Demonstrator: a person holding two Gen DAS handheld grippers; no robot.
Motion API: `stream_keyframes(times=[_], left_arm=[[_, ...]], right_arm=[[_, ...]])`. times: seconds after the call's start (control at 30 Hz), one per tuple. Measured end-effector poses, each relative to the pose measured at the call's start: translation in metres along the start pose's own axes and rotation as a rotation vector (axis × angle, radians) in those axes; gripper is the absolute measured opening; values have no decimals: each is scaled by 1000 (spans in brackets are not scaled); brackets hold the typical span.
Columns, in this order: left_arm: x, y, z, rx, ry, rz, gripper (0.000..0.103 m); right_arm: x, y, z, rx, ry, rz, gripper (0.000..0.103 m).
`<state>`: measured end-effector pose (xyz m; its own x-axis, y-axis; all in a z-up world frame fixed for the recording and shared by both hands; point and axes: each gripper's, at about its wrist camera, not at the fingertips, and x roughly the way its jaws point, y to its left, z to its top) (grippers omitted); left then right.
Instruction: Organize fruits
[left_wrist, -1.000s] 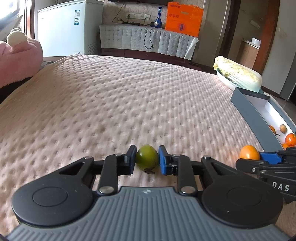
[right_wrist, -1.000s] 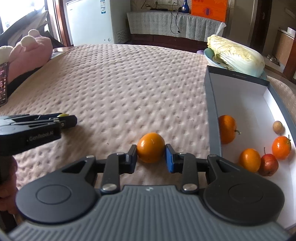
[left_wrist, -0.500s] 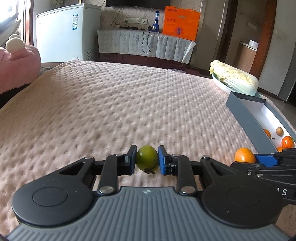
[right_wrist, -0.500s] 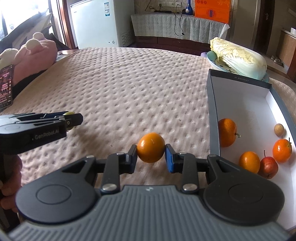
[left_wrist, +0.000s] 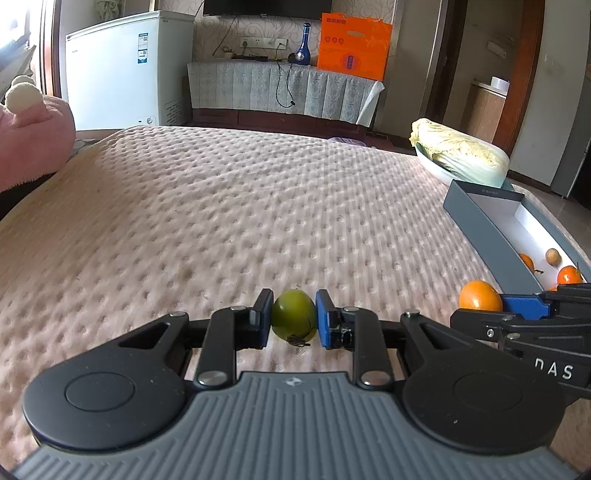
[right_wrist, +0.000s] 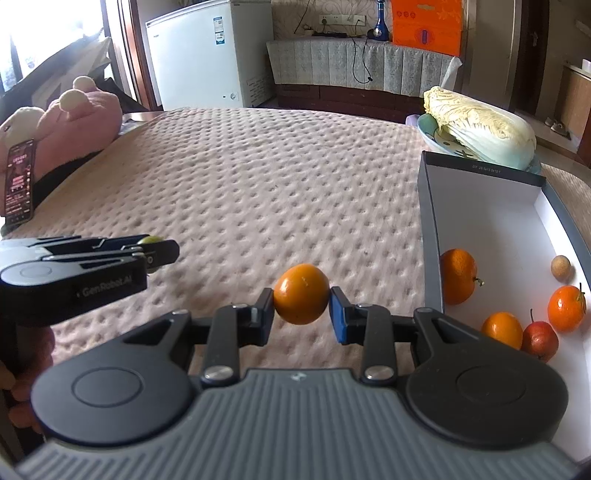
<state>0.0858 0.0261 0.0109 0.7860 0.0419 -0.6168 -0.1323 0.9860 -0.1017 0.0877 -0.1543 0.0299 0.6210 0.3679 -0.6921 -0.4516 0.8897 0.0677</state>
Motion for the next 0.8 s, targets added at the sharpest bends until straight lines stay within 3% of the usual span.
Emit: stream_keyframes(times=[0.8], left_arm=[[0,-5,0,12,1,-10,29]], right_arm=[[1,0,-1,-8,6,4,35]])
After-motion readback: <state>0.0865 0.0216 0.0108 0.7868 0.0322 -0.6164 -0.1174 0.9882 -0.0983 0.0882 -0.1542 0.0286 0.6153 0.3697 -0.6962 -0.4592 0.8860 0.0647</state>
